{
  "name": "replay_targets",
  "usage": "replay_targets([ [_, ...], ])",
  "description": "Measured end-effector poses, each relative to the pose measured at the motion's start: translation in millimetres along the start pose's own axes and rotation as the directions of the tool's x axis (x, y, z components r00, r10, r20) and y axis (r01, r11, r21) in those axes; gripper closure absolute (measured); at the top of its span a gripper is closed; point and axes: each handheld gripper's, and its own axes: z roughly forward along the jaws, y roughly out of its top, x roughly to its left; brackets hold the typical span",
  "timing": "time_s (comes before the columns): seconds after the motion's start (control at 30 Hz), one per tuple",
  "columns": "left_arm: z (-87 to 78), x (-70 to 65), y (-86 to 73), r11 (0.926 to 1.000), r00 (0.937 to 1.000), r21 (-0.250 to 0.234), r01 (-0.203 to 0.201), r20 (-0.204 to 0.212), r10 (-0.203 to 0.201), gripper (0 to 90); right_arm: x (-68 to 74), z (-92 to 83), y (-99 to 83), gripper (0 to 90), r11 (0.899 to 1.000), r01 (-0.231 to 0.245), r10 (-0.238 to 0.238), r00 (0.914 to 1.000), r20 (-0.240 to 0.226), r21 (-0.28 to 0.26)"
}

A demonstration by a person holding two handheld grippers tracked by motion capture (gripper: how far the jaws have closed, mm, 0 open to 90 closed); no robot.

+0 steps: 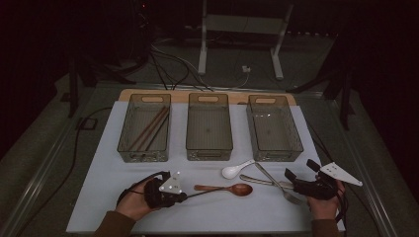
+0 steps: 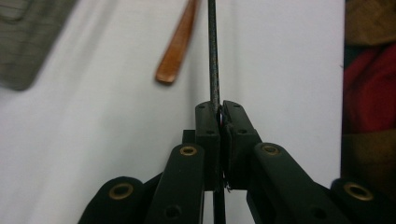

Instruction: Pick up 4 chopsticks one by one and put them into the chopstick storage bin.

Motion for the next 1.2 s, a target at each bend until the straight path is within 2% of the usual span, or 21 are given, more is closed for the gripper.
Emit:
replay_targets([
  [0.2, -13.8, 9.9, 2.0, 0.9983, 0.9980, -0.035, 0.047, -0.042, -0.048, 87.8, 0.0, 0.1, 0.0, 0.0, 1.000, -0.001, 0.001, 1.0000, 0.000, 0.000],
  [0.57, -33.8, 28.0, 8.2, 0.9912, 0.9876, -0.068, 0.113, -0.101, -0.120, 87.8, -0.1, 0.0, 0.0, 0.0, 1.000, 0.000, 0.000, 1.0000, 0.001, 0.000],
  [0.67, -38.5, 32.7, 11.0, 0.9884, 0.9830, -0.078, 0.130, -0.120, -0.139, 87.8, -0.1, 0.0, 0.0, 0.0, 1.000, -0.002, 0.002, 1.0000, 0.001, 0.000],
  [0.87, -47.8, 43.5, 17.5, 0.9807, 0.9682, -0.100, 0.168, -0.170, -0.183, 87.8, -0.2, 0.1, 0.0, 0.0, 1.000, -0.004, 0.004, 1.0000, 0.003, 0.000],
  [1.2, -55.2, 60.2, 23.7, 0.9688, 0.9475, -0.098, 0.228, -0.207, -0.244, 87.8, -0.3, 0.6, -0.1, 0.0, 1.000, -0.001, 0.001, 1.0000, 0.004, 0.001],
])
